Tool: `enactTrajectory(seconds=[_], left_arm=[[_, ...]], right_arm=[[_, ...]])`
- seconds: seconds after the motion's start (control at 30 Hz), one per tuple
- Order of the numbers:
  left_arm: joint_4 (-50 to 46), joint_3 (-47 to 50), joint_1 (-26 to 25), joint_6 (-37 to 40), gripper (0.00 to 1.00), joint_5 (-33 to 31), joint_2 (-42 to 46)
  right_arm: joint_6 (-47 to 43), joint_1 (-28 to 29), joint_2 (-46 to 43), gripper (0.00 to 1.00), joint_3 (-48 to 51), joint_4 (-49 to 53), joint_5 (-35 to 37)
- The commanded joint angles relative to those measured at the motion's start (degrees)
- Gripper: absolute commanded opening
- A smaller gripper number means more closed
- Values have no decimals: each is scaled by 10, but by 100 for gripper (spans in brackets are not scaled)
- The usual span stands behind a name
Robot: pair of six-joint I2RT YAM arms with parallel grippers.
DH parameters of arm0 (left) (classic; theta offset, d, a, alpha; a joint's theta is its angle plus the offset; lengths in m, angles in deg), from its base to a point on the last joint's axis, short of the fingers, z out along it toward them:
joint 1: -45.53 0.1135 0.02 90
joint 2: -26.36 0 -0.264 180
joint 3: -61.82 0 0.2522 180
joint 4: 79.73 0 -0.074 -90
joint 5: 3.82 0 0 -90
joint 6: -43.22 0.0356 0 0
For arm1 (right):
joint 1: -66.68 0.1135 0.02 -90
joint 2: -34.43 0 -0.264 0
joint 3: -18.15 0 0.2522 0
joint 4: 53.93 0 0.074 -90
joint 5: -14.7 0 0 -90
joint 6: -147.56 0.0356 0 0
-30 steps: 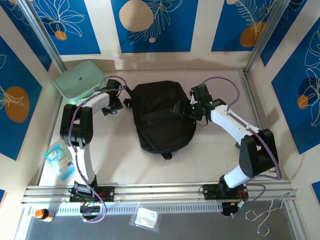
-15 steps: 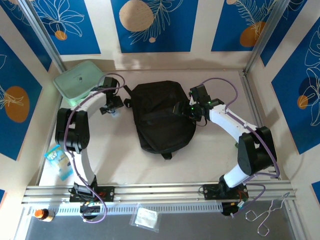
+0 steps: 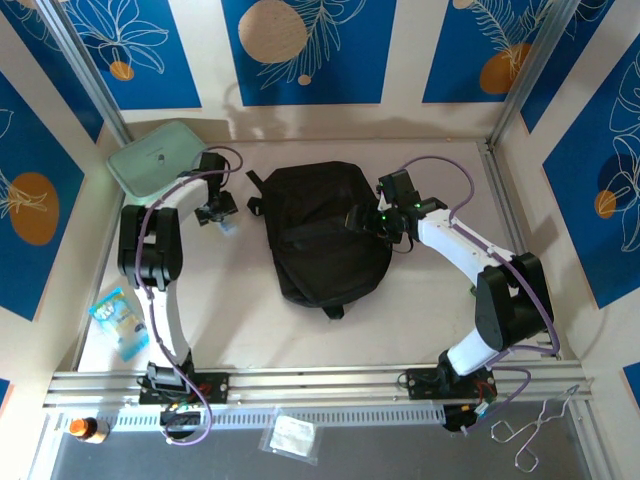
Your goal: Pack the student bag
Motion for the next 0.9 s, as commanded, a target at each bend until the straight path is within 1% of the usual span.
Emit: enactTrajectory(seconds=[0.0,0.13,0.2,0.4,0.57,0.7,0.77,0.87], left_arm=[[-1,-13,6,8,60,11,-17],[-7,-17,8,5,58,8,-28],[-7,-17,8,3,55,8,-31],[-7,-14,9,-5,40,15,-28],[1,6,8,-14,37,37,7],[22,53,6,-45,37,84,66],[51,88,2,-72,37,129,104],[111,152,-6,-138,37,206,163]], right_arm=[[10,3,-12,81,-9,8,-10],[10,3,-13,81,-12,11,-9],[10,3,-15,81,-13,14,-8],[13,4,-19,81,-10,13,-10],[21,7,-25,81,0,-9,-32],[33,27,-24,81,11,-50,-66],[40,44,-21,81,15,-78,-81],[52,80,-10,81,19,-127,-95]])
